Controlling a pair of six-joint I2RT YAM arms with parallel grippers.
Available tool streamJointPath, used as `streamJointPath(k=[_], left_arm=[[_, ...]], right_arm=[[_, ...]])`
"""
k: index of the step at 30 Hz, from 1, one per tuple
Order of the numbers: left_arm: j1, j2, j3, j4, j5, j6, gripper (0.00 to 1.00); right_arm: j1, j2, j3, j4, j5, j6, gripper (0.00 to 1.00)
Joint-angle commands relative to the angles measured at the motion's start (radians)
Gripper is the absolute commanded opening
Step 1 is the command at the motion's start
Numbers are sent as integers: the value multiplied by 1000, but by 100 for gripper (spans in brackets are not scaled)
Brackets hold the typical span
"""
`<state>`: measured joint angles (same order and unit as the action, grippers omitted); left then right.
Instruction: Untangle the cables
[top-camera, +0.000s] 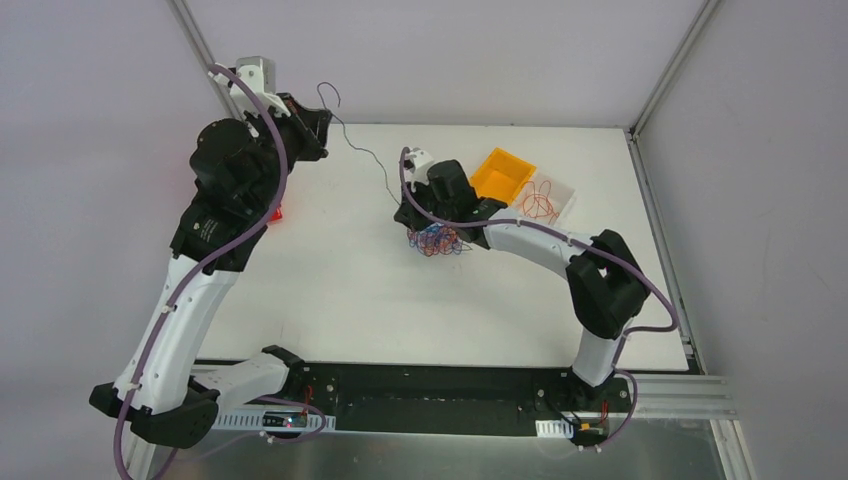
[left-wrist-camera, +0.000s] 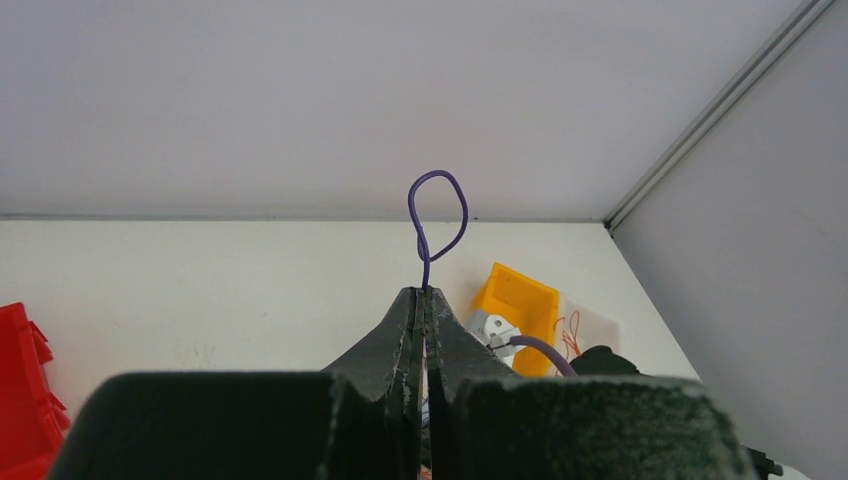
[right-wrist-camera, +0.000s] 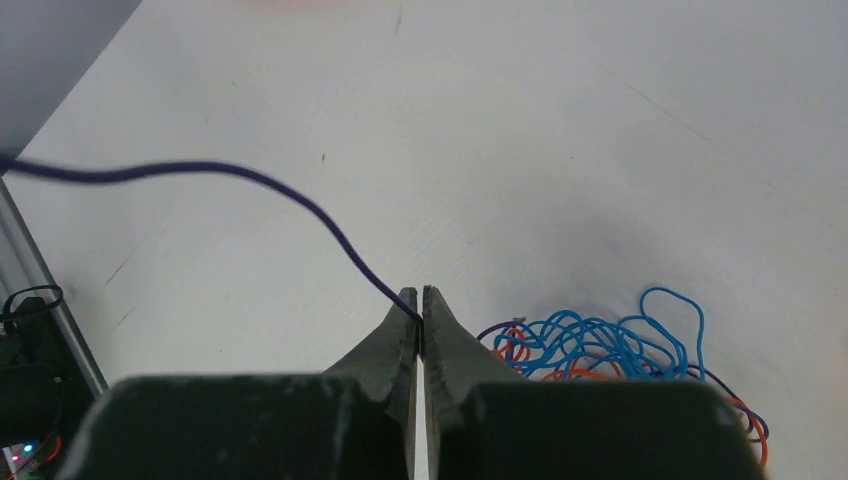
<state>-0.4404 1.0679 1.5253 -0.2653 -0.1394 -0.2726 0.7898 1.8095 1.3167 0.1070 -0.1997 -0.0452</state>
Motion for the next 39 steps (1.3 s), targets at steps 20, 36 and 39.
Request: streamJointPath(k=[20, 36, 39], left_arm=[[0, -100, -382, 29, 197, -133, 0], [-1, -129, -373, 29, 255, -119, 0], [0, -132, -373, 29, 267, -127, 0]], right_arm=[[-133, -272, 720, -669, -140, 203, 0], [-178, -359, 649, -683, -170, 263, 0], [-178, -393, 605, -645, -183, 296, 0]])
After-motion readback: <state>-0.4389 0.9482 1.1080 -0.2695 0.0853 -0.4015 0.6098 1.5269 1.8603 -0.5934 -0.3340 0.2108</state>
